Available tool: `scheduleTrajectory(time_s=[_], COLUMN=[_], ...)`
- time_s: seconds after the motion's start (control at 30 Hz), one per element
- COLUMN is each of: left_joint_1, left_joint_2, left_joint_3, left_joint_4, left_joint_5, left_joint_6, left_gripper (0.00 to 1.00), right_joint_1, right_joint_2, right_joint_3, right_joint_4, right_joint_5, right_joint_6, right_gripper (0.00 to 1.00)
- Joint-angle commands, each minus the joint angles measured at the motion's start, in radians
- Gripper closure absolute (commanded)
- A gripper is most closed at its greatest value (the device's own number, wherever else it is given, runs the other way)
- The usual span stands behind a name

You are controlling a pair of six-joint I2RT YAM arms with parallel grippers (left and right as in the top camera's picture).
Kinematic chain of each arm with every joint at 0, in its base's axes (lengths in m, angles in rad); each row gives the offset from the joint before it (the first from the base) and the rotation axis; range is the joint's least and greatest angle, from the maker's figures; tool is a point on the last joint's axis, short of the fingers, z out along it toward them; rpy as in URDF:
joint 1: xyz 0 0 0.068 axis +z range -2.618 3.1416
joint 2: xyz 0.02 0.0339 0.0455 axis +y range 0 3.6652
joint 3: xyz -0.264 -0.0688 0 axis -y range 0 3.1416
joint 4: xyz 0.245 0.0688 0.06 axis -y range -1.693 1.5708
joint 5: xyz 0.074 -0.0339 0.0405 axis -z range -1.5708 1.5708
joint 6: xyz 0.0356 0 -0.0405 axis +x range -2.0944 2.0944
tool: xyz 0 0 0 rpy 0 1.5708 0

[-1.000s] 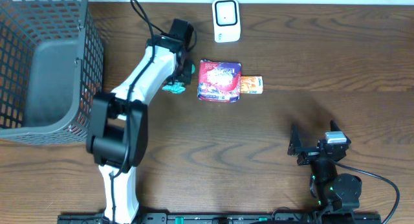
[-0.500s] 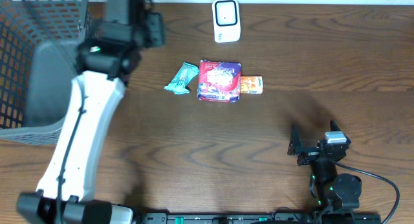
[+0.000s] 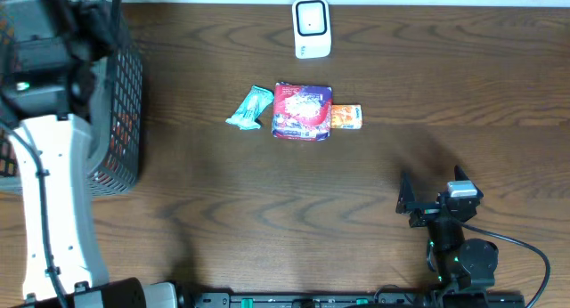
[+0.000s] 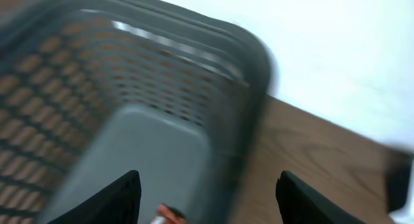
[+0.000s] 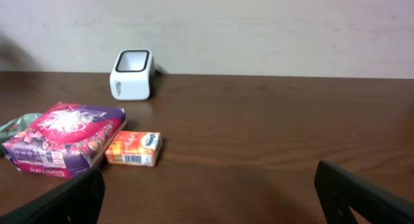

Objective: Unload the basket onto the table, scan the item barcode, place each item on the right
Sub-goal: 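Move the left gripper back into the grey basket toward the red bar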

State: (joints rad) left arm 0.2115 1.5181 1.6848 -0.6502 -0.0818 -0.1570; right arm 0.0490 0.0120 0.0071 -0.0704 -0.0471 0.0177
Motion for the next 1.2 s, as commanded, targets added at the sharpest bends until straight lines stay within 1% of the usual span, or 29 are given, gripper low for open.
scheduleTrajectory(time_s=[0.0, 0.13, 0.23, 0.43, 0.7, 0.9, 1.03, 1.17], left_joint_1=[0.076, 0.164, 0.222, 0.297, 0.311, 0.312, 0.312, 0.312], left_joint_2=[-0.021, -0.02, -0.02, -0.019, 0.037, 0.149, 0.225, 0.282], left_joint_3=[0.016, 0.016, 0.015, 0.003, -0.046, -0.046, -0.046, -0.046], left_joint_4=[0.012, 0.003, -0.035, -0.192, -0.281, -0.319, -0.345, -0.384], left_joint_5=[-0.009, -0.009, -0.009, -0.009, -0.009, -0.008, -0.006, 0.059], left_joint_6=[-0.043, -0.056, -0.056, -0.055, -0.053, -0.021, -0.019, 0.008], left_gripper=[0.34, 0.34, 0.34, 0.34, 0.34, 0.34, 0.34, 0.34], right_joint_1=[-0.008, -0.008, -0.008, -0.008, -0.008, -0.008, -0.008, -0.008], right_joint_2=[-0.004, -0.004, -0.004, -0.004, -0.004, -0.004, -0.004, -0.004], right_joint_3=[-0.001, -0.001, -0.001, -0.001, -0.001, -0.001, -0.001, -0.001], right_joint_4=[-0.004, -0.004, -0.004, -0.004, -0.004, -0.004, -0.004, -0.004], right_joint_5=[0.008, 0.008, 0.008, 0.008, 0.008, 0.008, 0.008, 0.008], right_joint_6=[0.003, 0.003, 0.003, 0.003, 0.003, 0.003, 0.003, 0.003], right_gripper=[0.01, 0.01, 0.01, 0.01, 0.01, 0.01, 0.01, 0.01])
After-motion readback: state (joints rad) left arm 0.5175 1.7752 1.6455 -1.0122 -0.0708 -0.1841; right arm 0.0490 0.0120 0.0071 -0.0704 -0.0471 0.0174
